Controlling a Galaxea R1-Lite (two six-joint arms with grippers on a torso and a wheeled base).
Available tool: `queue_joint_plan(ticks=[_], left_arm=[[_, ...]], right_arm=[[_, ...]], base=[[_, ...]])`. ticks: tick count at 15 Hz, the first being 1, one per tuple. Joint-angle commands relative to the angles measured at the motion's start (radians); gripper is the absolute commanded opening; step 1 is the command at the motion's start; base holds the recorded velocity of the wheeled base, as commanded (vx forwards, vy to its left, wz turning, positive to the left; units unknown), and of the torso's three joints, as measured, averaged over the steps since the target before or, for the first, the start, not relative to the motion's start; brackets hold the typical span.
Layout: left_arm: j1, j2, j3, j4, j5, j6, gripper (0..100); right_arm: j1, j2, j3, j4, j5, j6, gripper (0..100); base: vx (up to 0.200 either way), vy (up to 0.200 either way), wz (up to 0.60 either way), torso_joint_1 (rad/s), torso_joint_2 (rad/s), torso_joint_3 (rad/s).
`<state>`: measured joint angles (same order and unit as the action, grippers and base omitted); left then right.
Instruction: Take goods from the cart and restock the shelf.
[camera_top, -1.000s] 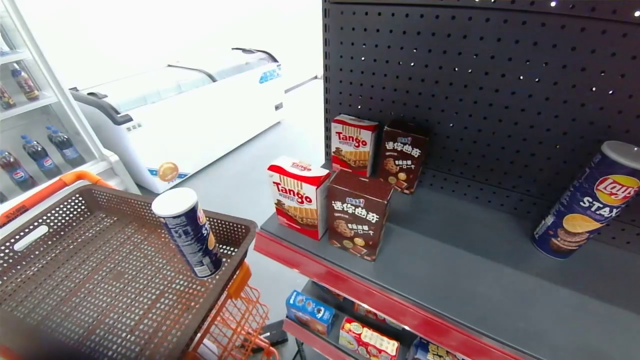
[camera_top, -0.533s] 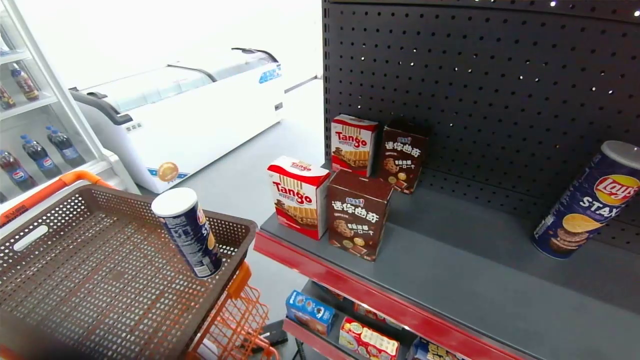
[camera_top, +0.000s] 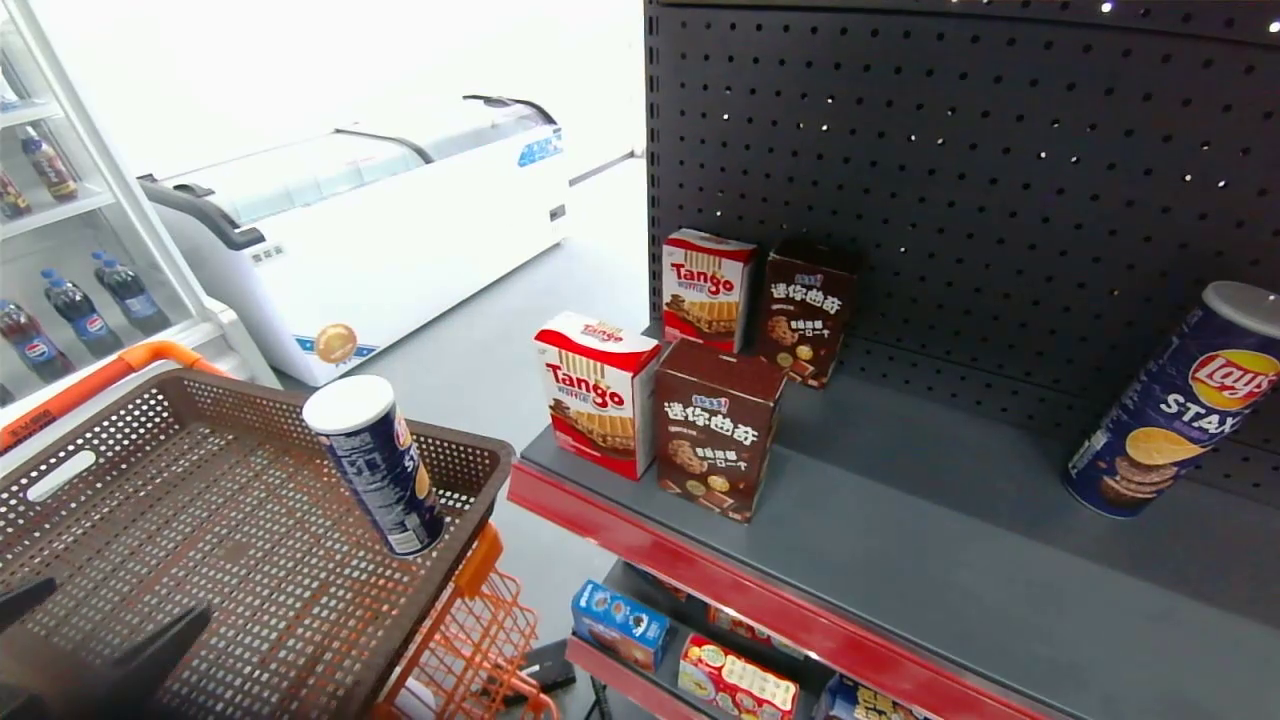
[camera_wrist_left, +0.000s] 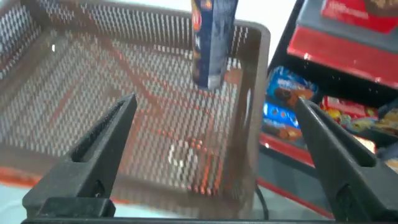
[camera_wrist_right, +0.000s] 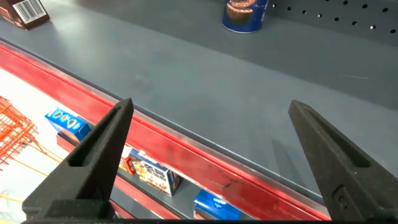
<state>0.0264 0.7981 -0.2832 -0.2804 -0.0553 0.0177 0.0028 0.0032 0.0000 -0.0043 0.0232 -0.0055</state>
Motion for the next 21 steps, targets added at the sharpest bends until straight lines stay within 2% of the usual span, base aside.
queue_joint_plan(ticks=[1, 3, 4, 5, 8, 11, 18, 21], left_arm=[[0.004, 0.354, -0.004, -0.261, -0.008, 0.048, 100], [0.001, 0.492, 0.009, -0.436, -0.006, 0.048, 100], [0.003, 0.533, 0.010, -0.483, -0.006, 0.045, 100], [0.000, 0.619, 0.007, -0.588, -0.006, 0.042, 100], [-0.003, 0.780, 0.002, -0.734, -0.006, 0.051, 100], [-0.011, 0.912, -0.027, -0.826, -0.005, 0.047, 100], [-0.010, 1.092, -0.160, -0.945, -0.003, 0.039, 100], [-0.010, 1.129, -0.177, -0.965, -0.003, 0.041, 100]], right_arm=[[0.000, 0.001, 0.000, 0.000, 0.001, -0.001, 100], [0.000, 0.001, 0.000, 0.000, 0.000, 0.001, 100], [0.000, 0.001, 0.000, 0.000, 0.000, -0.001, 100], [0.000, 0.001, 0.000, 0.000, 0.000, -0.001, 100], [0.000, 0.001, 0.000, 0.000, 0.000, -0.001, 100], [0.000, 0.001, 0.000, 0.000, 0.000, -0.001, 100], [0.000, 0.001, 0.000, 0.000, 0.000, -0.001, 100], [0.000, 0.001, 0.000, 0.000, 0.000, -0.001, 100]], base=[[0.000, 0.000, 0.00, 0.000, 0.00, 0.000], [0.000, 0.000, 0.00, 0.000, 0.00, 0.000], [0.000, 0.000, 0.00, 0.000, 0.00, 0.000], [0.000, 0.000, 0.00, 0.000, 0.00, 0.000], [0.000, 0.000, 0.00, 0.000, 0.00, 0.000], [0.000, 0.000, 0.00, 0.000, 0.00, 0.000], [0.000, 0.000, 0.00, 0.000, 0.00, 0.000], [0.000, 0.000, 0.00, 0.000, 0.00, 0.000]])
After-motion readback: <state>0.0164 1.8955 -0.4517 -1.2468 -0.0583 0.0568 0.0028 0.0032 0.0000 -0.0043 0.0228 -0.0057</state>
